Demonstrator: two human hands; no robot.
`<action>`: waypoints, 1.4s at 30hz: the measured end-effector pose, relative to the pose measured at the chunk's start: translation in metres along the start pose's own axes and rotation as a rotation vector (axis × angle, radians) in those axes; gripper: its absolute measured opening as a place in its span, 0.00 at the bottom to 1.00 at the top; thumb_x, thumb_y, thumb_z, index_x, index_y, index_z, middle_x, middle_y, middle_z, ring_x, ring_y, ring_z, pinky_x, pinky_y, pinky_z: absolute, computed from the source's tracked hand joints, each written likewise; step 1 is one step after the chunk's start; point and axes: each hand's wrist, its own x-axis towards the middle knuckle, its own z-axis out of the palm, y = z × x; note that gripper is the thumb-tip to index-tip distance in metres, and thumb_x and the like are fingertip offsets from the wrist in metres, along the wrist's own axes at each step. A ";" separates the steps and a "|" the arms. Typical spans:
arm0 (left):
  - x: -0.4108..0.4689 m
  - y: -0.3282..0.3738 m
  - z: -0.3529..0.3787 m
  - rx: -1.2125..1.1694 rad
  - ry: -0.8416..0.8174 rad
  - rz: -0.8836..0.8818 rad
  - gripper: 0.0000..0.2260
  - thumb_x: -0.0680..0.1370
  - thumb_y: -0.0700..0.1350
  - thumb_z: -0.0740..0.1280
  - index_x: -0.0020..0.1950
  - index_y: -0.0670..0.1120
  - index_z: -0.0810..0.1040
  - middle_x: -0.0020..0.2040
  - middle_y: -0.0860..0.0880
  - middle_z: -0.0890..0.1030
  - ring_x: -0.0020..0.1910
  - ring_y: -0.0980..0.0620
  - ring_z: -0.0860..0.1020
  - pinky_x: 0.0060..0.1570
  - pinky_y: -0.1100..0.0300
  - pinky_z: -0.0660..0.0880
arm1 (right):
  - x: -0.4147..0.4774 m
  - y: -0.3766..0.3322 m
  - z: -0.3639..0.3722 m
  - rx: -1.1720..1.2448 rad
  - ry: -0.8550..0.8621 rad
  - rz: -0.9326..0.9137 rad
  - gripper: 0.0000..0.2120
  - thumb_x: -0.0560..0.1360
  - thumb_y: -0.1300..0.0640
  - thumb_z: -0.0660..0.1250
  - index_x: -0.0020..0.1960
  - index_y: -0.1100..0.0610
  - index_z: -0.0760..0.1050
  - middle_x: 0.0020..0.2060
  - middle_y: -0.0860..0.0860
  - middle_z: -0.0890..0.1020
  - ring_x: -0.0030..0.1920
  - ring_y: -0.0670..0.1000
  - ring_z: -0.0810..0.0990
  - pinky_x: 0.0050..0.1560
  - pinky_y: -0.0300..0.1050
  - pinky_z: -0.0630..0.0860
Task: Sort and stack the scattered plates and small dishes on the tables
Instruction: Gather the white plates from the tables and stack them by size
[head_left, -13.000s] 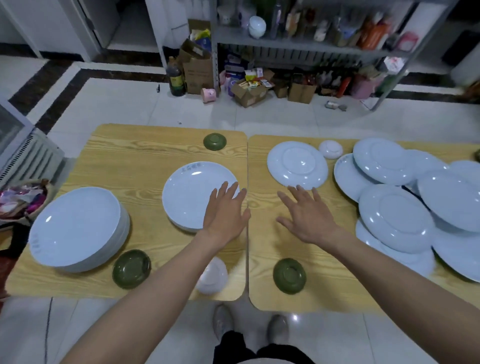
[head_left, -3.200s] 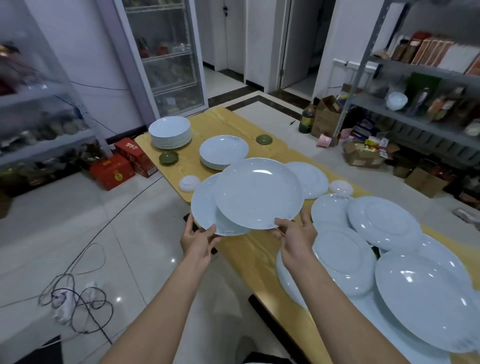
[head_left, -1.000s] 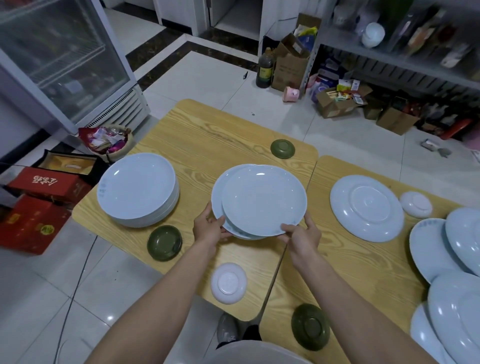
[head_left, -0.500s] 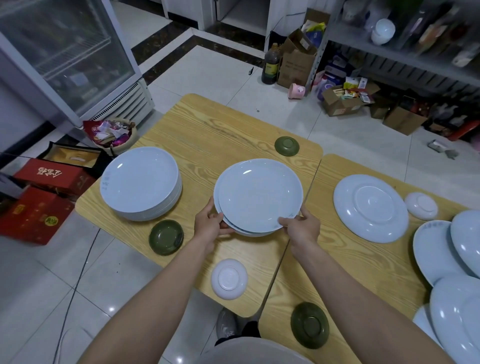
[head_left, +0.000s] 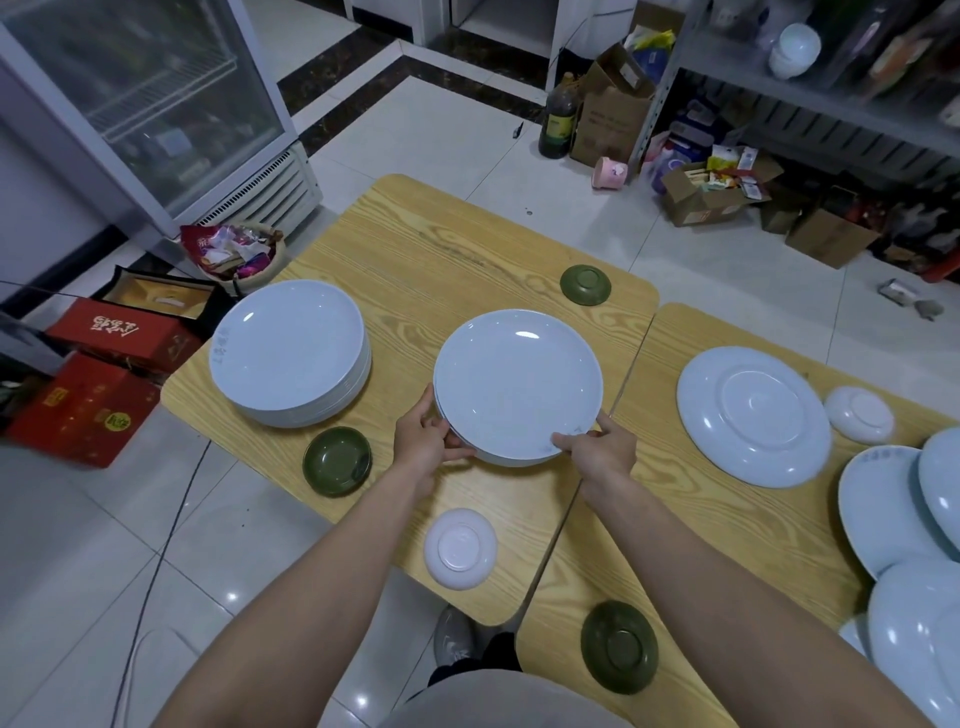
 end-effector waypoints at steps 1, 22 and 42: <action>-0.001 0.000 0.000 0.001 -0.001 -0.001 0.27 0.81 0.31 0.60 0.77 0.53 0.64 0.42 0.46 0.71 0.38 0.49 0.76 0.37 0.56 0.82 | 0.000 0.000 0.000 0.003 0.000 0.002 0.34 0.65 0.73 0.77 0.68 0.55 0.76 0.41 0.50 0.81 0.43 0.49 0.80 0.53 0.42 0.76; -0.032 0.014 0.011 0.105 0.136 0.095 0.21 0.81 0.33 0.59 0.56 0.60 0.77 0.40 0.47 0.77 0.36 0.49 0.78 0.34 0.63 0.79 | 0.000 0.004 -0.011 0.039 -0.054 0.066 0.28 0.70 0.66 0.75 0.68 0.57 0.74 0.55 0.54 0.82 0.54 0.54 0.81 0.59 0.49 0.78; -0.169 0.000 0.142 1.539 -0.323 1.062 0.25 0.82 0.56 0.55 0.78 0.53 0.59 0.79 0.49 0.58 0.78 0.46 0.53 0.76 0.47 0.47 | -0.080 0.019 -0.218 -1.363 0.099 -0.624 0.37 0.79 0.39 0.61 0.80 0.52 0.52 0.79 0.55 0.55 0.79 0.57 0.52 0.73 0.52 0.59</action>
